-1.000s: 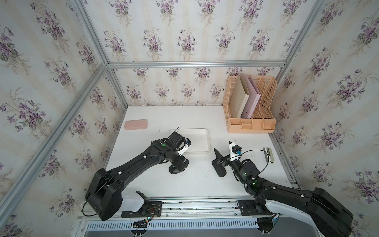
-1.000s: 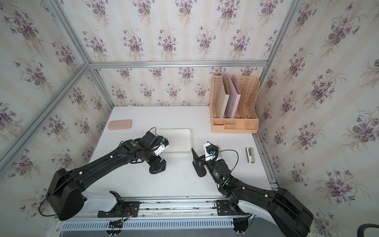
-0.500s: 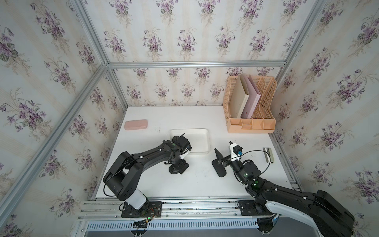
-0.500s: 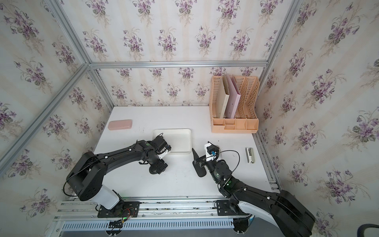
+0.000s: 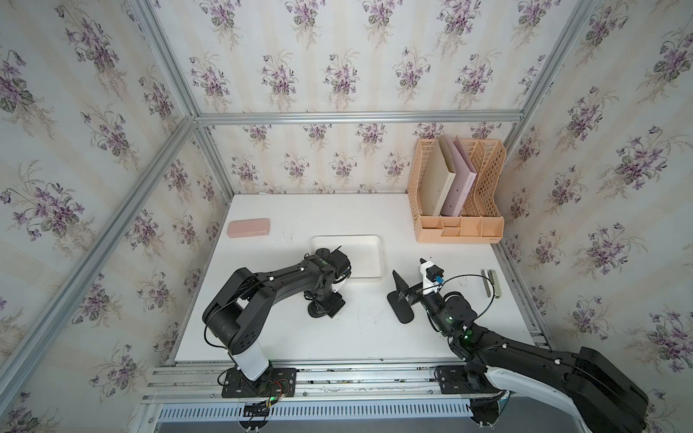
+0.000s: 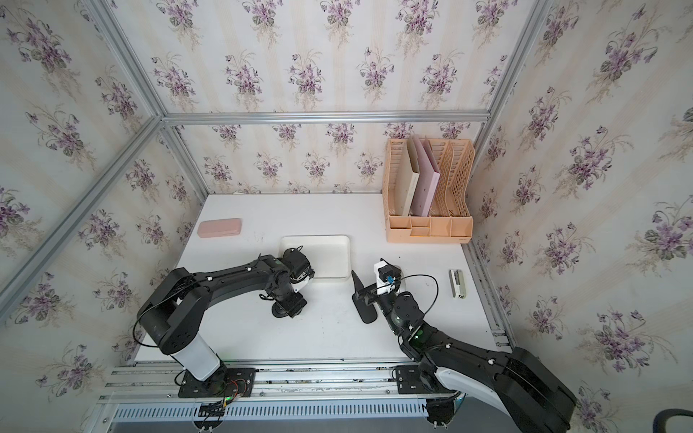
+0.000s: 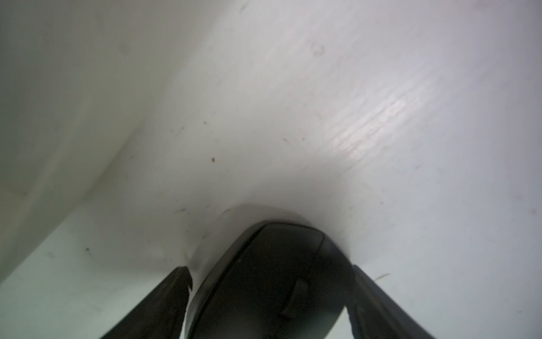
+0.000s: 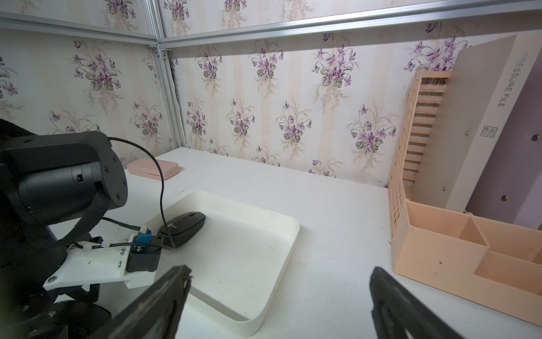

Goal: Put the mouse in the storage box
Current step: Pick up the mouse from the center of the board.

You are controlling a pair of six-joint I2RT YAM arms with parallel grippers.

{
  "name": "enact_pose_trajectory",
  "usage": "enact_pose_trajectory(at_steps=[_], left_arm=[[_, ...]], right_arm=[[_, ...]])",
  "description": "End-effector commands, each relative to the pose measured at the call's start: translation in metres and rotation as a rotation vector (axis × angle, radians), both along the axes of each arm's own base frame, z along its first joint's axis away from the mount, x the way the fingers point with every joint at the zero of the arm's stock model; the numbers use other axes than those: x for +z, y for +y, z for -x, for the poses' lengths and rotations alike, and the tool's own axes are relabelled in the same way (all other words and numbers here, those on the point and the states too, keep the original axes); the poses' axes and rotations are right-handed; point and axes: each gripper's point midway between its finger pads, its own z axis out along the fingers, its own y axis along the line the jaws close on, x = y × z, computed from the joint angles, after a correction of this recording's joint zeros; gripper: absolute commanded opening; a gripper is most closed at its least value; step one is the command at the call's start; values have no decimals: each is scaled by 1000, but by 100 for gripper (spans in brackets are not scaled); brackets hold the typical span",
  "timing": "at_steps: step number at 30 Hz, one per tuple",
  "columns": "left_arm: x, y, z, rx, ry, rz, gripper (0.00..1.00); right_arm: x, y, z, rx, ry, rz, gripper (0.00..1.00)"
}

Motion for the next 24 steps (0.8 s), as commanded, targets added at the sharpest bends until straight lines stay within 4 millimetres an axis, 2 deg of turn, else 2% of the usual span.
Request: enact_pose_trajectory(at_steps=[1, 2, 4, 7, 11, 16, 20, 24], left_arm=[[3, 1, 9, 38, 45, 0, 75], [5, 2, 9, 50, 43, -6, 74], [7, 4, 10, 75, 39, -6, 65], [9, 2, 9, 104, 29, 14, 63], [9, 6, 7, 160, 9, -4, 77], [10, 13, 11, 243, 6, -18, 87], [5, 20, 21, 247, 32, -39, 87], [4, 19, 28, 243, 62, -29, 81]], right_arm=[[1, 1, -1, -2, -2, 0, 99], [1, 1, -1, -1, 0, 0, 99], [0, 1, -1, -1, 1, 2, 99], [-1, 4, -2, 5, 7, 6, 99], [-1, 3, -2, 2, 8, 7, 99], [-1, 2, -2, 1, 7, 5, 99], [0, 3, -1, 6, 3, 2, 99], [0, 3, -1, 4, 4, 2, 99]])
